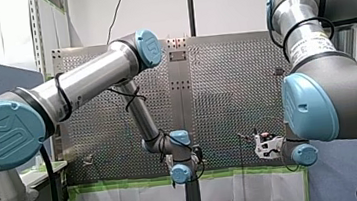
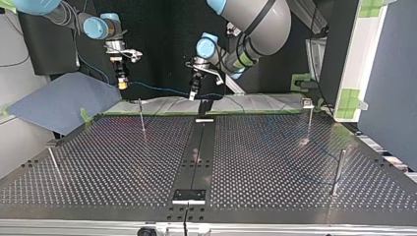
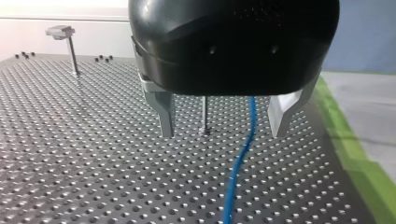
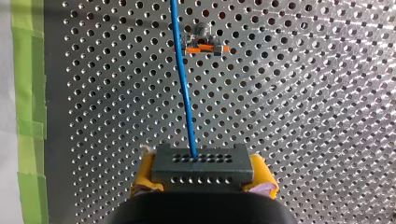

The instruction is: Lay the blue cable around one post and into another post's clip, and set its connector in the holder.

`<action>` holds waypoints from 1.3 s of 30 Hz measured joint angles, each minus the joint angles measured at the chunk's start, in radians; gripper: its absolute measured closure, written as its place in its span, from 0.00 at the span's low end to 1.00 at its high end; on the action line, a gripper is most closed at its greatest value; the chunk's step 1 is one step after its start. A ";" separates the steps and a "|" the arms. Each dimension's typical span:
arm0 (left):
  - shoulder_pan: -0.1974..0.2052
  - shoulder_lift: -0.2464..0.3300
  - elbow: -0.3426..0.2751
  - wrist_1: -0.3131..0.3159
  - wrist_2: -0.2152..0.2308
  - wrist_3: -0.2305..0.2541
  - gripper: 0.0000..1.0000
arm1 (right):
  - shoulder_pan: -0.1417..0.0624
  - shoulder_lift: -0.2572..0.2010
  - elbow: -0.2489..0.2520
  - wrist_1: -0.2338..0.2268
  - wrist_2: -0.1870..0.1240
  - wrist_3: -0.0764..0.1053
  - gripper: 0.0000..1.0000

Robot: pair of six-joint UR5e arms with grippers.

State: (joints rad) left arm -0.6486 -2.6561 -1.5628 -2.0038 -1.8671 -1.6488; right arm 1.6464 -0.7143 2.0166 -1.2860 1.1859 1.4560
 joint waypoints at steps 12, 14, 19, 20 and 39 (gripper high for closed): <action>0.008 -0.001 0.005 -0.010 -0.037 0.049 0.00 | 0.002 0.000 0.000 0.002 0.001 -0.003 1.00; 0.008 0.000 0.005 -0.014 -0.040 0.054 0.00 | 0.002 0.000 0.000 0.002 0.001 -0.003 1.00; 0.008 0.000 0.005 -0.015 -0.039 0.054 0.00 | 0.002 0.000 0.000 0.002 0.002 -0.003 1.00; 0.008 0.000 0.005 -0.014 -0.038 0.054 0.16 | 0.002 0.000 0.000 0.002 0.003 -0.003 1.00; 0.013 0.000 0.005 0.008 0.019 0.079 0.99 | 0.005 0.000 0.000 0.002 0.007 -0.005 1.00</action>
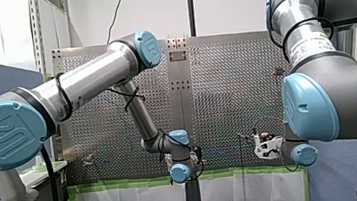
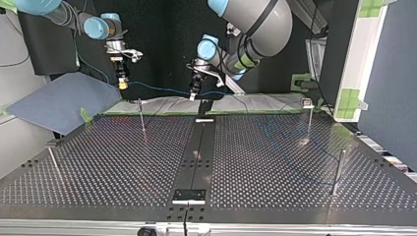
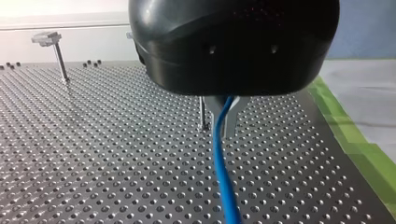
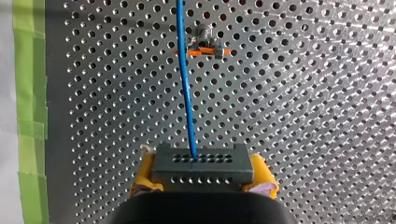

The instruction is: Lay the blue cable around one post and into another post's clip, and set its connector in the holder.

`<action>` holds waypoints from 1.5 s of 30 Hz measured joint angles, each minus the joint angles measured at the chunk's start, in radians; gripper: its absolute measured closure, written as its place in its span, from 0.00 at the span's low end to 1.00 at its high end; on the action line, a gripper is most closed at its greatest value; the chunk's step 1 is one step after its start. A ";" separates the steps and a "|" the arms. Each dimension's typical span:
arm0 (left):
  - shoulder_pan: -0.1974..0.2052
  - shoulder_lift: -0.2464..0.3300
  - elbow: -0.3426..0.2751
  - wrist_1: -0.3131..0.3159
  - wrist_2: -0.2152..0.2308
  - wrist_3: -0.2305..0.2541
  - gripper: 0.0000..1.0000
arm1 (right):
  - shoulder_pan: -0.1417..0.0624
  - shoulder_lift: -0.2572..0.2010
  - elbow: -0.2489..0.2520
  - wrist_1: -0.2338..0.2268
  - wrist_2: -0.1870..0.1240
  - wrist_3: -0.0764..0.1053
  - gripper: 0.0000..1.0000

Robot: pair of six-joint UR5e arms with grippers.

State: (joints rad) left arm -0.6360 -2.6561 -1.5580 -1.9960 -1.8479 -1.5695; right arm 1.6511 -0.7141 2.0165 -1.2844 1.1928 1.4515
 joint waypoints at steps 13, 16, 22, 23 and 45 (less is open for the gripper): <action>0.002 0.000 0.005 -0.016 0.008 -0.023 0.99 | -0.008 -0.001 -0.014 0.005 0.016 0.005 1.00; -0.001 0.000 0.012 -0.032 0.009 -0.023 0.99 | -0.012 -0.001 -0.027 0.025 0.034 0.005 1.00; -0.017 -0.001 0.031 -0.059 0.022 -0.008 0.99 | -0.018 -0.001 -0.044 0.058 0.044 0.016 1.00; -0.022 -0.001 0.037 -0.065 0.025 -0.004 0.99 | -0.020 -0.001 -0.047 0.063 0.046 0.022 1.00; -0.113 -0.048 0.179 -0.235 0.006 -0.010 0.99 | -0.102 0.000 -0.158 0.177 0.052 0.164 1.00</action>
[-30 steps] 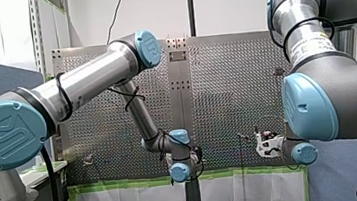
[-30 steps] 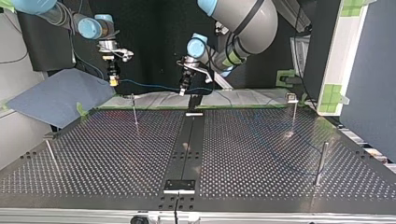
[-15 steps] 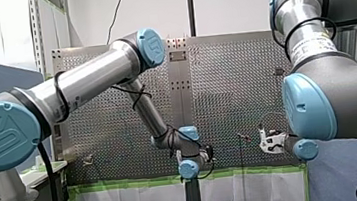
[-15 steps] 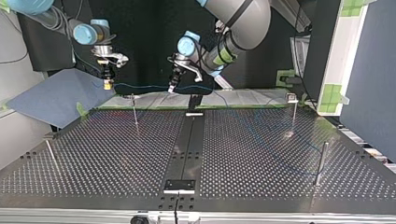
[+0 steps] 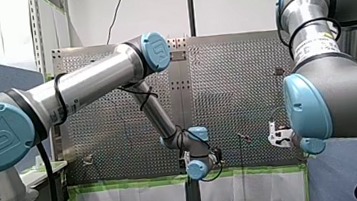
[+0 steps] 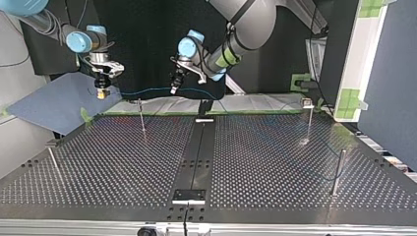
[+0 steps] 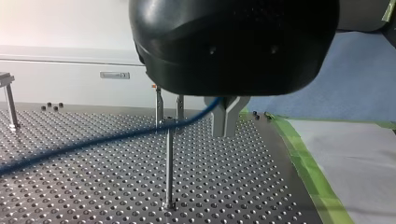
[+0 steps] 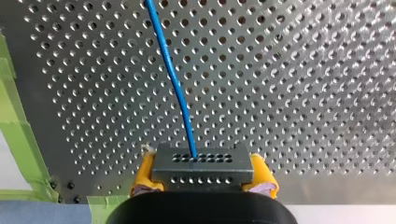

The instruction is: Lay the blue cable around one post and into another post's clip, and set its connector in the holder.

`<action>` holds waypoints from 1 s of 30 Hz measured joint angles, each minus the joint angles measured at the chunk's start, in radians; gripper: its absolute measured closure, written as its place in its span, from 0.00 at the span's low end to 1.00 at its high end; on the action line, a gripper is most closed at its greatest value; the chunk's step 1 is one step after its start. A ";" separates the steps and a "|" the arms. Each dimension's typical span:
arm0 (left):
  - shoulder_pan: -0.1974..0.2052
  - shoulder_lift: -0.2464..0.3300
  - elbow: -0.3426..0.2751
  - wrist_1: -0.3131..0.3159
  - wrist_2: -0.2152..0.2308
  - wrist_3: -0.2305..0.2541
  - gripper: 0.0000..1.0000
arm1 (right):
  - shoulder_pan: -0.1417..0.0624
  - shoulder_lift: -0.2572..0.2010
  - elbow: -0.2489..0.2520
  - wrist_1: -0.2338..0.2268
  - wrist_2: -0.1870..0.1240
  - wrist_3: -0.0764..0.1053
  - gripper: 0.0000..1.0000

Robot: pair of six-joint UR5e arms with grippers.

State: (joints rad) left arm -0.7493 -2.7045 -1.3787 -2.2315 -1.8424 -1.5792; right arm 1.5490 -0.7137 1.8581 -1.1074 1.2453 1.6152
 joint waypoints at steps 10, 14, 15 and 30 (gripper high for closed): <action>-0.004 0.000 0.018 -0.005 -0.008 -0.011 0.99 | -0.015 0.001 -0.022 0.000 -0.054 0.029 1.00; -0.003 0.000 0.030 -0.016 -0.009 -0.015 0.99 | -0.018 0.002 -0.027 -0.004 -0.072 0.045 1.00; -0.003 0.000 0.032 -0.018 -0.009 -0.015 0.99 | -0.019 0.002 -0.029 -0.004 -0.074 0.050 1.00; 0.002 0.000 0.044 -0.041 -0.008 -0.016 0.99 | -0.043 0.028 -0.069 0.018 -0.124 0.106 1.00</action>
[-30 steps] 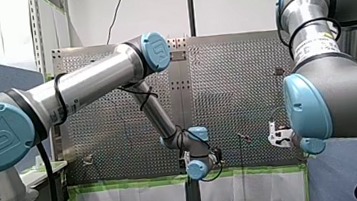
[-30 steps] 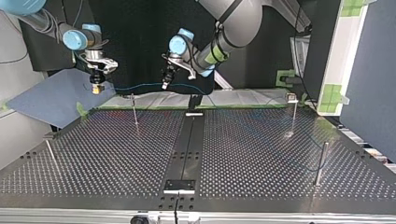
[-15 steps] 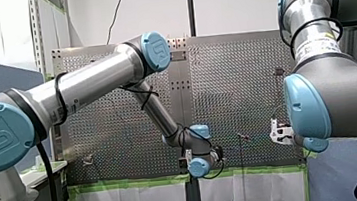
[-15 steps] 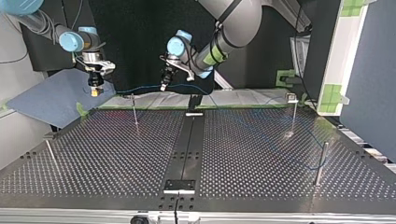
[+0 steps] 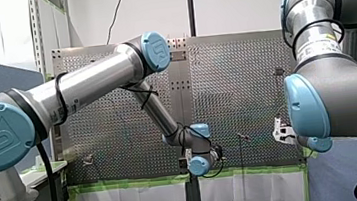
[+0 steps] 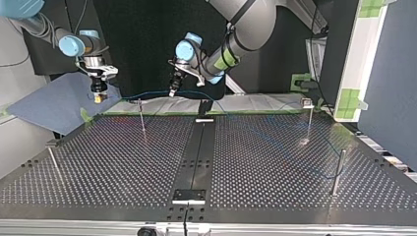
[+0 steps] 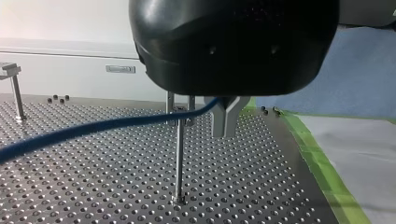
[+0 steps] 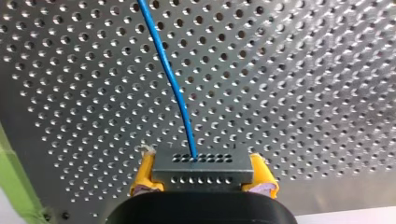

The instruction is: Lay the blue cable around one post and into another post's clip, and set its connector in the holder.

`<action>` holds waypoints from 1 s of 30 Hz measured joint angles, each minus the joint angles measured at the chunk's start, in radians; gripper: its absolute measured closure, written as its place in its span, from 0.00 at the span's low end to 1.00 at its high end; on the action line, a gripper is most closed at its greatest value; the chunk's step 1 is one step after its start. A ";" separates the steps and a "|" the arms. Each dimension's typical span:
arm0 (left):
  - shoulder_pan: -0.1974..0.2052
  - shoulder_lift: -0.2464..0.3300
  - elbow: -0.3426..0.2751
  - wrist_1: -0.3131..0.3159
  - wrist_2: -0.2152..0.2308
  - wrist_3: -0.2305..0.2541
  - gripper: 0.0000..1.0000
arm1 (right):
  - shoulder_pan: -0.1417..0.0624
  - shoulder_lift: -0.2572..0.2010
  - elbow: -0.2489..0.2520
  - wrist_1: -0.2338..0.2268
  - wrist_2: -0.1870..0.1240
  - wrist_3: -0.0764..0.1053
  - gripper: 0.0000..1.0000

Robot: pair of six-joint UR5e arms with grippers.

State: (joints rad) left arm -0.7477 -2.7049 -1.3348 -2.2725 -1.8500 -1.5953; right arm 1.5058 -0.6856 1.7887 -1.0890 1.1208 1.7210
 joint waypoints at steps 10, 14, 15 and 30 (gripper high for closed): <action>0.005 0.000 0.002 -0.007 -0.001 0.000 0.99 | -0.008 0.054 -0.030 0.038 -0.016 -0.018 1.00; 0.006 0.000 0.002 -0.007 -0.002 0.000 0.99 | -0.016 0.057 -0.032 0.045 -0.016 -0.015 1.00; 0.007 0.000 0.002 -0.007 -0.002 0.000 0.99 | -0.018 0.057 -0.032 0.046 -0.016 -0.014 1.00; 0.045 0.000 0.021 -0.008 0.000 -0.002 0.99 | -0.020 0.058 -0.036 0.039 -0.041 -0.008 1.00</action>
State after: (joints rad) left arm -0.7022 -2.7048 -1.3136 -2.2801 -1.8498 -1.5971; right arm 1.4861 -0.6280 1.7531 -1.0497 1.0797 1.7131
